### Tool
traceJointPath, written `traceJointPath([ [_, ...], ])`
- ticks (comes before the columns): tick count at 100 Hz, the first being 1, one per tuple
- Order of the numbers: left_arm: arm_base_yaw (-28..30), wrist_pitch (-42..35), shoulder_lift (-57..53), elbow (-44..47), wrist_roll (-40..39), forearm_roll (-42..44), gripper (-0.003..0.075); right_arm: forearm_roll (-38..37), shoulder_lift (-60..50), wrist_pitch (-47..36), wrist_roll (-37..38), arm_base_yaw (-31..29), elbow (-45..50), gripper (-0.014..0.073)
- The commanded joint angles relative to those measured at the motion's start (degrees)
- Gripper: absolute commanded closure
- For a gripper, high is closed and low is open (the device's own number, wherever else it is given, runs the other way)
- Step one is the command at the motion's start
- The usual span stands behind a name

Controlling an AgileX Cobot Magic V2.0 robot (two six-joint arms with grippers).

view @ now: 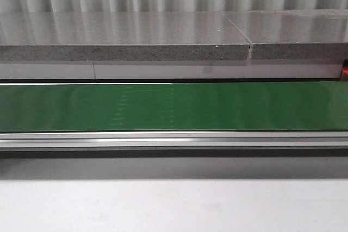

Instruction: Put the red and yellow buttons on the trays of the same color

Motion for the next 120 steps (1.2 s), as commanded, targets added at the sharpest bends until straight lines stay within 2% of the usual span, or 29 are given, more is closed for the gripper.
traceJointPath([
  [1,-0.48,-3.78,0.45,-1.51,-0.04,-0.93,0.0740,-0.05,-1.38,-4.90,0.05,-0.36,0.04,0.0464],
  [54,-0.48,-3.78,0.45,-1.51,-0.04,-0.93,0.0740,-0.05,4.41,-6.42,0.05,-0.36,0.62,0.0449],
  [64,-0.48,-3.78,0.45,-1.51,-0.04,-0.93,0.0740,-0.05,4.41,-6.30,0.05,-0.36,0.62,0.0348],
  [76,-0.48,-3.78,0.45,-1.51,-0.04,-0.93,0.0740,0.00,4.23,-5.81,0.05,-0.36,0.62,0.0121],
  [86,-0.48,-3.78,0.45,-1.51,-0.04,-0.93,0.0740,0.06,4.23,-5.11,0.05,-0.36,0.39,0.0006],
  [120,-0.48,-3.78,0.45,-1.51,-0.04,-0.93,0.0740,2.65,-1.41,-3.52,0.05,0.28,-1.49,-0.0009],
])
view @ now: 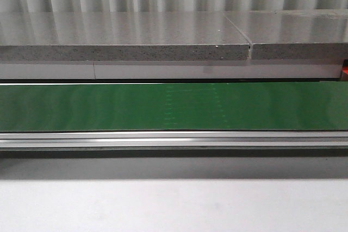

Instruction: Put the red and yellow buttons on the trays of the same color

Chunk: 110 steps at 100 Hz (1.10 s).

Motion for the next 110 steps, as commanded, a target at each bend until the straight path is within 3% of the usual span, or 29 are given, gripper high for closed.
traceJointPath([
  [1,-0.48,-3.78,0.45,-1.51,-0.04,-0.93,0.0740,1.39,-5.11,-0.32,-0.04,0.37,-3.01,-0.0009],
  [25,-0.48,-3.78,0.45,-1.51,-0.04,-0.93,0.0740,1.39,-12.63,1.95,-0.25,8.57,-5.77,-0.0009],
  [77,-0.48,-3.78,0.45,-1.51,-0.04,-0.93,0.0740,1.29,-29.96,3.02,-8.35,42.24,-5.57,-0.0008],
  [93,-0.48,-3.78,0.45,-1.51,-0.04,-0.93,0.0740,-0.35,-36.62,4.18,-10.68,45.37,-3.20,0.0008],
  [110,-0.48,-3.78,0.45,-1.51,-0.04,-0.93,0.0740,-1.08,-43.70,5.89,-10.68,45.39,2.31,0.0109],
])
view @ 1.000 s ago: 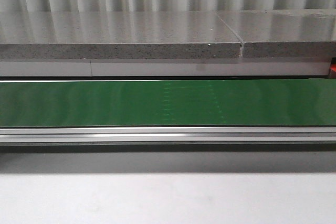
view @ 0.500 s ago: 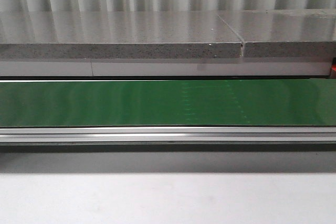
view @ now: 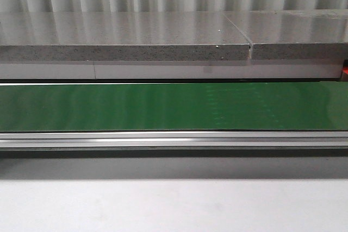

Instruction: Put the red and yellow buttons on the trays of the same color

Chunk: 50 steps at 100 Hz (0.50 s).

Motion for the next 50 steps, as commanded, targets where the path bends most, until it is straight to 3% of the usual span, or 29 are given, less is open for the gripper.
traceJointPath([
  [1,-0.48,-3.78,0.45,-1.51,-0.04,-0.93,0.0740,-0.03,-4.47,-1.93,-0.82,0.16,1.15,0.0114],
  [18,-0.48,-3.78,0.45,-1.51,-0.04,-0.93,0.0740,-0.03,-11.08,-1.04,-0.82,0.16,5.97,0.0312],
  [37,-0.48,-3.78,0.45,-1.51,-0.04,-0.93,0.0740,-0.03,-14.90,2.69,-0.82,0.16,7.49,0.0657],
  [50,-0.48,-3.78,0.45,-1.51,-0.04,-0.93,0.0740,0.04,-15.06,3.72,-0.77,0.16,7.49,0.0662],
])
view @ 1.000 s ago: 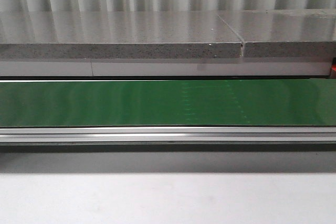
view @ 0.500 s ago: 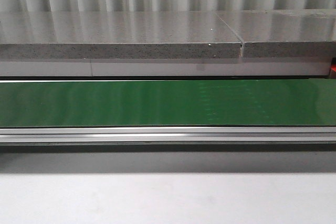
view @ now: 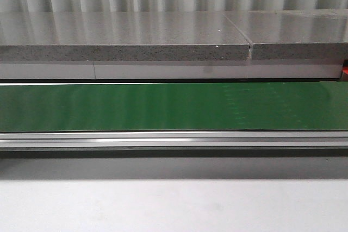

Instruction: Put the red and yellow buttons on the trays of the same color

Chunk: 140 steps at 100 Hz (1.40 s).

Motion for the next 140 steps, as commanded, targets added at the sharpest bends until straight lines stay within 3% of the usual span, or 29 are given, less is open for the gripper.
traceJointPath([
  [1,-0.48,-3.78,0.45,-1.51,-0.04,-0.93,0.0740,0.29,0.00,-2.40,-0.64,0.16,-1.40,0.0662],
  [70,-0.48,-3.78,0.45,-1.51,-0.04,-0.93,0.0740,0.29,0.00,-2.47,-0.64,0.16,-1.33,0.0662],
  [101,-0.48,-3.78,0.45,-1.51,-0.04,-0.93,0.0740,-0.90,-3.97,-8.25,-0.40,0.21,2.80,0.0662],
  [140,-0.48,-3.78,0.45,-1.51,-0.04,-0.93,0.0740,-19.61,-15.81,-21.27,20.39,5.47,17.94,0.0662],
])
